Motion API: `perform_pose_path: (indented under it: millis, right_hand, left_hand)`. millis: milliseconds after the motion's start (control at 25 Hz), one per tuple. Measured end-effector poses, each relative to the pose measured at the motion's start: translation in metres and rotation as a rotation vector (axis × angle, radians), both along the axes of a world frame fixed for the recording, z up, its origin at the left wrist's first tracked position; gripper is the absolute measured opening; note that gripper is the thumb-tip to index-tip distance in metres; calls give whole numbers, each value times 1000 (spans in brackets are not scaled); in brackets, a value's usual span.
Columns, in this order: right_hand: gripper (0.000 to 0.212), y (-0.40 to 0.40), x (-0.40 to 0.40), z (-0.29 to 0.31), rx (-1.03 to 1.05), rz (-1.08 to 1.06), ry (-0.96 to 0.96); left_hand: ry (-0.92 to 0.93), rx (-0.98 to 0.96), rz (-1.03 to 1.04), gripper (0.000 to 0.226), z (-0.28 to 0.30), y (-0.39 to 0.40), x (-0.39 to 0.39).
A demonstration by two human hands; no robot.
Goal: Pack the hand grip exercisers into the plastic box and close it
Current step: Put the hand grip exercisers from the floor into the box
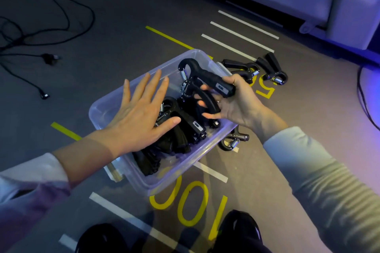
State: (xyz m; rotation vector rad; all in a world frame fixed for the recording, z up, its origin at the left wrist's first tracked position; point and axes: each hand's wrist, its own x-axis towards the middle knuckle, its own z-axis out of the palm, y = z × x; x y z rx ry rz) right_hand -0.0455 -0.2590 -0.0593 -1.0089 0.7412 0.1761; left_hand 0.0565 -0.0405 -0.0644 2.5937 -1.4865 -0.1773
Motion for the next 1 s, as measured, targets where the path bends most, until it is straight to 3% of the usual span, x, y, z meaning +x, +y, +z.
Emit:
perform_pose_path:
  millis: [160, 240, 320, 400, 480, 560, 640, 760, 840, 1000]
  right_hand:
    - [47, -7, 14, -11, -74, 61, 73]
    - [48, -13, 19, -15, -221, 20, 119]
    - [43, -16, 18, -20, -610, 13, 191]
    - [35, -14, 11, -29, -1171, 155, 205]
    - [34, -4, 4, -32, -1479, 330, 38]
    - [54, 5, 1, -30, -1578, 562, -57]
    - [69, 10, 0, -30, -1654, 798, -10]
    - [73, 14, -2, -29, -1525, 1034, 154]
    - [72, 15, 1, -28, -1459, 1102, 220]
    - [66, 14, 4, -24, -1427, 1063, 168]
  left_hand:
    - [-11, 5, -8, 89, -1, -3, -2]
    - [-13, 5, -16, 88, -3, -5, -4]
    - [-9, 4, -22, 88, -4, -6, -5]
    - [-7, 13, -22, 88, -5, -8, -7]
    - [-5, 16, -22, 89, -4, -9, -8]
    - [-12, 16, -29, 89, -3, -10, -10]
    - [-21, 22, -33, 89, -3, -11, -12]
    - [-21, 30, -41, 89, -3, -14, -14]
    - [-20, 27, -48, 89, -4, -15, -15]
    - [-19, 39, -47, 88, -5, -14, -15]
